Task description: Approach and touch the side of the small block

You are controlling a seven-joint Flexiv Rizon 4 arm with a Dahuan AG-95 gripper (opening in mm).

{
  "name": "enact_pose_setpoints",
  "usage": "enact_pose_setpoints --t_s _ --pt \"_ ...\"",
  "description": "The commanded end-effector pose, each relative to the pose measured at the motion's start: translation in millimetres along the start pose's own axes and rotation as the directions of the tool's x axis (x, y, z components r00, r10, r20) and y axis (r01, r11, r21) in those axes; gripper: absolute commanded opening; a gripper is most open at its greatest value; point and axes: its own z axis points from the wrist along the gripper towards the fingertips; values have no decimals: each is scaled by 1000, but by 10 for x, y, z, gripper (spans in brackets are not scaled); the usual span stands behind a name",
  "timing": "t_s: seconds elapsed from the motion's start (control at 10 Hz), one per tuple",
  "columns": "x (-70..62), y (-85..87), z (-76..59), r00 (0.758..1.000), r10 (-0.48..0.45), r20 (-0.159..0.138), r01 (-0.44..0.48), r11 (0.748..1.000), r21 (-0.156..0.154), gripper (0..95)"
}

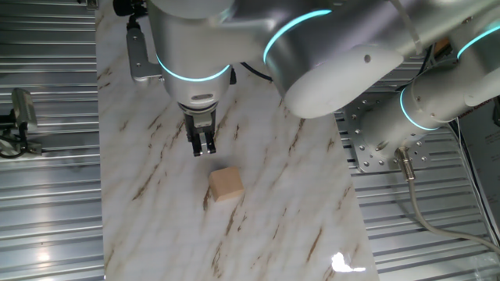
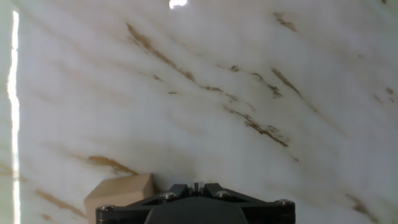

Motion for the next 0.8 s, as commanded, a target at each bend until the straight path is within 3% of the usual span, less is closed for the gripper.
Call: enact_pose_setpoints --t_s 0.1,0.8 --pt "0 10 2 1000 -11 5 11 1000 -18 0" --pt "2 19 7 1000 -22 -6 22 999 -29 0"
